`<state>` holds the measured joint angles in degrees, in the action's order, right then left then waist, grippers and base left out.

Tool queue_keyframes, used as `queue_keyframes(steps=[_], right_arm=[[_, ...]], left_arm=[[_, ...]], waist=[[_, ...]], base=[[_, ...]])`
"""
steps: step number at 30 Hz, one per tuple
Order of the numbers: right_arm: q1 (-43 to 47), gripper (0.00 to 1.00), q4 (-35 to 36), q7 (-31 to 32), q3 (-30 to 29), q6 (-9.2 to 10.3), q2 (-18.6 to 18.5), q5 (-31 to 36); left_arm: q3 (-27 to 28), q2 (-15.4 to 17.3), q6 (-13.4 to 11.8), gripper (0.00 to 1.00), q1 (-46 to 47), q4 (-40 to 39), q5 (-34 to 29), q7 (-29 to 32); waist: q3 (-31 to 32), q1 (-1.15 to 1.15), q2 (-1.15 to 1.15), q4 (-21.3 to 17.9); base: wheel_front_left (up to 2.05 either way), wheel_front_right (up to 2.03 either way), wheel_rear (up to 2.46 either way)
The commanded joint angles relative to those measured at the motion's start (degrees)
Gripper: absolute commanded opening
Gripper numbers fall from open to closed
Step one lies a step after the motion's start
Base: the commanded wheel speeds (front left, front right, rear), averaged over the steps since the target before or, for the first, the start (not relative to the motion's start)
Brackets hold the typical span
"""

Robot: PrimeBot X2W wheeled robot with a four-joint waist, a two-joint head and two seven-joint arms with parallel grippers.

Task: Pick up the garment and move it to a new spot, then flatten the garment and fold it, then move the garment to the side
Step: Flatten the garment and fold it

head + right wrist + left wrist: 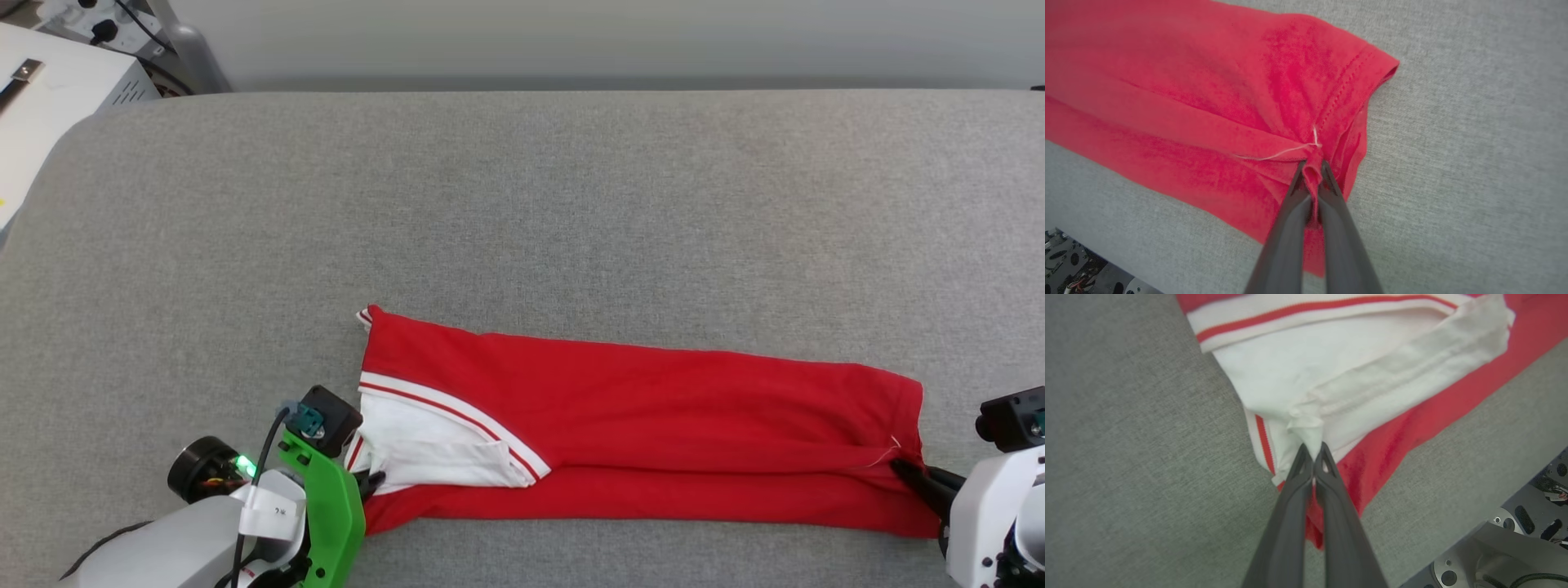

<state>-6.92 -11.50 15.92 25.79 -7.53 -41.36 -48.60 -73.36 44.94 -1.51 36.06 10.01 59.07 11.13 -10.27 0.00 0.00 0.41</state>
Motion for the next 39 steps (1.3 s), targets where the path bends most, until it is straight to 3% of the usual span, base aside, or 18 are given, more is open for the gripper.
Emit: queue_keyframes(steps=[1,3,4,5,6,9,13,19,27,33,39], right_arm=[[0.7,0.0,-0.4,0.5,-0.5,0.04,0.7,0.2],[0.9,0.0,-0.9,0.8,-0.6,0.04,1.4,0.8],[0.9,0.03,-1.1,0.8,-0.8,0.04,1.8,1.0],[0.9,0.47,-1.1,0.9,-0.9,0.04,2.1,1.0],[0.9,1.0,-0.8,0.8,-1.2,0.04,2.3,1.1],[1.4,1.0,0.8,0.7,-2.2,0.04,2.1,0.4],[3.0,1.0,5.2,1.0,-5.4,0.04,0.9,-2.4],[5.0,1.0,10.4,2.3,-13.8,0.04,-0.6,-7.2],[6.7,1.0,6.5,11.6,-20.3,0.04,-0.8,-14.1],[5.9,1.0,2.7,15.6,-18.9,0.04,1.3,-14.4],[2.8,1.0,-2.0,16.2,-15.7,0.04,4.6,-12.4]], left_arm=[[0.1,-0.6,-0.1,0.0,-1.2,1.0,0.0,-0.5],[0.2,-1.5,-0.3,0.0,-1.5,2.4,0.1,-1.3],[0.5,-1.8,-0.6,0.14,-1.6,3.1,0.0,-2.0],[0.7,-2.1,-1.0,1.0,-1.8,3.6,-0.1,-2.8],[1.0,-2.3,-1.4,1.0,-2.1,4.1,-0.2,-3.9],[2.0,-2.2,-2.6,1.0,-3.2,4.3,-0.3,-7.3],[4.5,-1.1,-6.7,1.0,-4.8,2.9,-1.2,-13.5],[9.8,0.0,-16.7,1.0,-6.9,-0.6,-3.3,-23.3],[20.1,-2.9,-25.8,1.0,-11.2,-4.7,-9.7,-26.1],[30.5,-7.0,-27.9,1.0,-17.1,-7.9,-18.6,-26.1],[38.2,-12.1,-26.0,1.0,-22.0,-8.0,-25.9,-26.1]], waist=[[-0.9,0.0,0.0,-0.1],[-1.2,0.0,0.0,0.0],[-1.2,0.0,0.0,0.0],[-1.1,0.0,0.0,0.0],[-0.8,0.0,0.0,0.0],[0.5,0.0,0.0,0.0],[2.6,0.0,0.0,0.2],[4.3,0.0,0.0,0.5],[3.1,0.0,0.0,2.1],[1.2,0.0,0.0,3.7],[-0.2,0.0,0.0,4.6]], base=[[0.0,0.0,0.0],[0.0,0.0,0.0],[0.0,0.0,0.0],[0.0,0.0,0.0],[0.0,0.0,0.0],[0.0,0.0,0.0],[0.0,0.0,0.0],[0.0,0.0,0.0],[0.0,0.0,0.0],[0.0,0.0,0.0],[0.0,0.0,0.0]])
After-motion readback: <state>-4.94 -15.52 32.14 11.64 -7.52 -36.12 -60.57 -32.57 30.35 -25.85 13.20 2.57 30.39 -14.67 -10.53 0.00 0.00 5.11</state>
